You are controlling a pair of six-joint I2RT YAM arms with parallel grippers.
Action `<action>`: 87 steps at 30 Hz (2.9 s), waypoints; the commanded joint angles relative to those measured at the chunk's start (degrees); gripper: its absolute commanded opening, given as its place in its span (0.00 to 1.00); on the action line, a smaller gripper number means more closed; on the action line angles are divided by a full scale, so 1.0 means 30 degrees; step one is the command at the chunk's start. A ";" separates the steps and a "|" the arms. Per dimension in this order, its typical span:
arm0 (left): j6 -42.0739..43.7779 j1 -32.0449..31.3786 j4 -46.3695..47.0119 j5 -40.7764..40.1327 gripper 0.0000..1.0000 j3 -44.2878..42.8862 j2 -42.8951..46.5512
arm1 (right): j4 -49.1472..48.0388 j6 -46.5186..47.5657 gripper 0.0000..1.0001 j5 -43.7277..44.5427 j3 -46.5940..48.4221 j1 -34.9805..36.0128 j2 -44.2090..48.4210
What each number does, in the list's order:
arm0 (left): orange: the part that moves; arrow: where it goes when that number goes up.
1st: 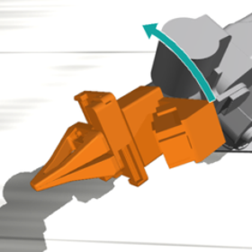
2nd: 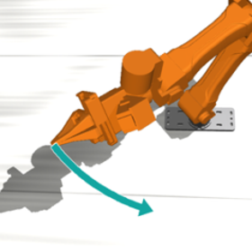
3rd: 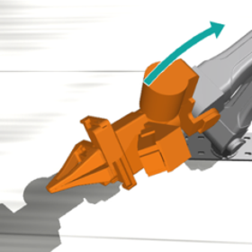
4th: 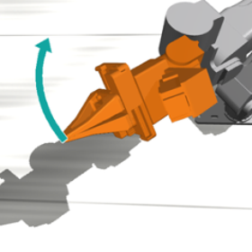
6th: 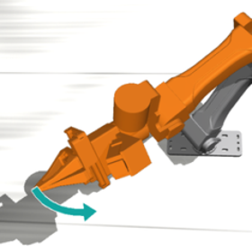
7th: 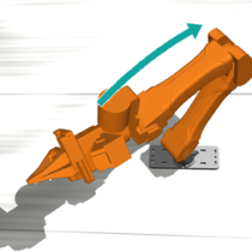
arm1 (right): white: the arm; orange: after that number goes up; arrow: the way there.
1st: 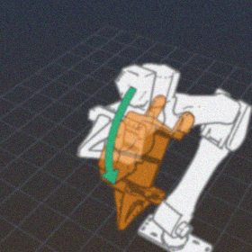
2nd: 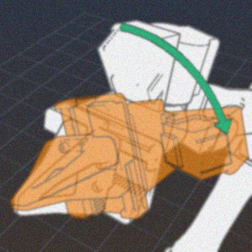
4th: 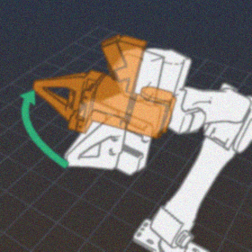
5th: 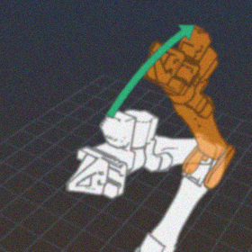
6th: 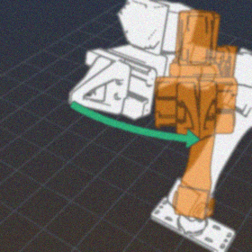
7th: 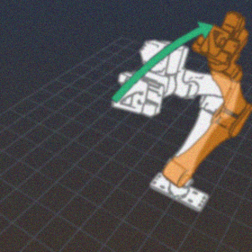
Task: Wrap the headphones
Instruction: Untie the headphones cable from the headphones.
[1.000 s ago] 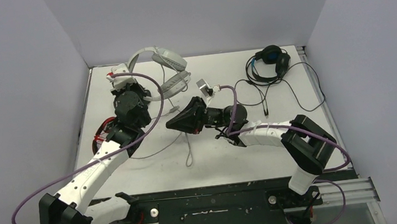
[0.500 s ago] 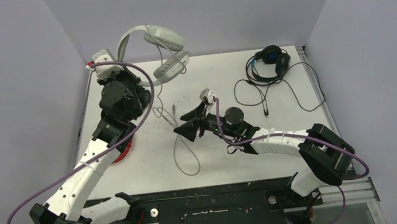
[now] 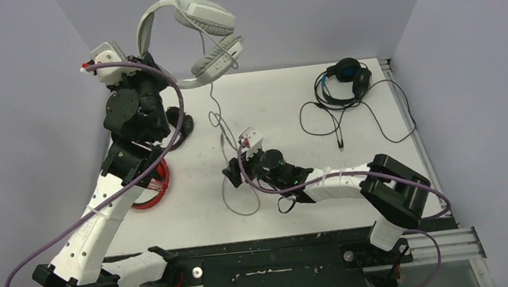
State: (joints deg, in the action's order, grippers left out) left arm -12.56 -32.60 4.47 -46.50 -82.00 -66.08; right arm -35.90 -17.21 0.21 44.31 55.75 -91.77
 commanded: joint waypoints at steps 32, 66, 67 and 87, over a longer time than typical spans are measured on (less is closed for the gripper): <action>0.5608 0.5195 0.4113 -0.4450 0.00 -0.6185 -0.3310 | 0.8714 0.0984 0.00 0.1844 -0.0941 -1.3011 0.7735; 0.0821 1.1914 0.1100 -0.5092 0.00 -0.5756 -0.4274 | 1.2143 0.7372 0.19 2.0031 1.4253 -2.0401 0.9007; 0.0323 1.1906 0.0661 -0.4743 0.00 -0.5885 -0.4283 | 1.2117 0.8648 0.36 2.0080 1.4616 -1.9860 0.8822; -0.3607 0.8480 -0.3763 0.2506 0.00 -0.8630 -0.4632 | 2.1887 0.3961 1.00 -0.1472 1.1588 -1.2311 0.8228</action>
State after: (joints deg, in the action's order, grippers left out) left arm -19.68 -3.81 -10.59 -44.69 -103.26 -80.68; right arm 26.44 0.19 6.42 79.72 18.50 -64.88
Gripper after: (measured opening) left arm 0.113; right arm 0.999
